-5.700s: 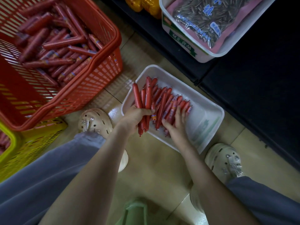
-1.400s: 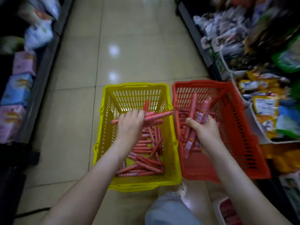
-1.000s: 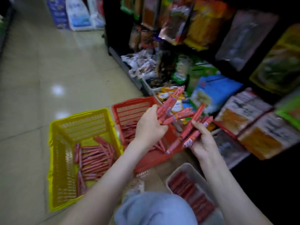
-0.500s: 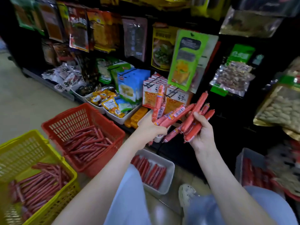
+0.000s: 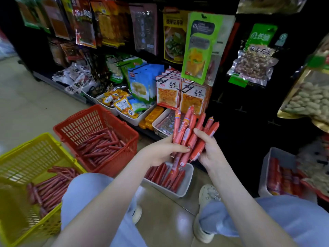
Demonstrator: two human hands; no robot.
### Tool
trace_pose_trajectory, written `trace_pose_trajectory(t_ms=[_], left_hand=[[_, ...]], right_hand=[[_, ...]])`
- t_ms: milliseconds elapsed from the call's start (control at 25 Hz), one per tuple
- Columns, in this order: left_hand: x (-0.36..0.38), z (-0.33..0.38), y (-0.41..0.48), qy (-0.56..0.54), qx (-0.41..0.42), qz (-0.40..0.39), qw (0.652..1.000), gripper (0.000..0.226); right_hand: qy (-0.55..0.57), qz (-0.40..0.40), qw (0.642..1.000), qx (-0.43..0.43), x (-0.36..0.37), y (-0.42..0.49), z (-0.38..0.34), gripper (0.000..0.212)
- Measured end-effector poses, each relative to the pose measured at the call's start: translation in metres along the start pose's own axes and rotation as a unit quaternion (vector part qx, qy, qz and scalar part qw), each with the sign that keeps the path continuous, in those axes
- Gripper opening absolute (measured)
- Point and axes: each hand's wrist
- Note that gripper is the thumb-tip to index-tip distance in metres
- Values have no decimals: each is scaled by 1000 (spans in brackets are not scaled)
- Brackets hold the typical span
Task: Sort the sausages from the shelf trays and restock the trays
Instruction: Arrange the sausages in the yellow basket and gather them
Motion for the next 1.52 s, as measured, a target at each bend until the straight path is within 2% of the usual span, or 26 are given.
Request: trace_pose_trajectory(t_ms=[240,440,640,760,880,1000,1080,1200,1240,1320,1360,1400,1520], left_hand=[[-22,-18,24,-33,-51,54,997,56],[-45,-32,69,-55,-87,62,993,60],[-80,-68,142,-87,-125,16,988,50],[-108,-97,197,-101,-168,6,981,43],[-132,-136,248,-75,-207,30,975,50],[-158,-176,285,30,-225,84,970,75],[-172,-206,304,120,-210,125,962,76],[-187,-247,321,242,-249,206,915,68],[-190,-255,324,282,-239,223,902,68],[-191,-265,327,356,-195,228,885,76],[-191,-268,327,391,-175,226,875,78],[-191,-270,326,426,-175,220,860,78],[-191,-277,324,529,-232,219,786,78]], right_hand=[[-43,-7,998,41,6,7,26,30],[-61,66,993,72,-13,39,62,38],[-86,109,986,96,-51,83,111,22],[-101,175,972,120,-83,117,158,19],[-102,244,953,149,-114,136,212,20],[-119,253,944,177,-138,144,273,18],[-146,240,937,208,-148,144,312,25],[-218,190,923,255,-164,140,364,40],[-252,173,915,263,-172,138,378,46],[-382,131,880,250,-183,136,393,63],[-466,100,847,235,-188,133,397,73],[-528,70,819,213,-195,130,399,79],[-596,36,778,196,-210,115,393,84]])
Point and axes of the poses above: each hand's wrist, its own y-axis towards the middle knuckle, its own x-axis out of the palm, z = x × y, and after that the axes turned 15 degrees about -x, right-handed
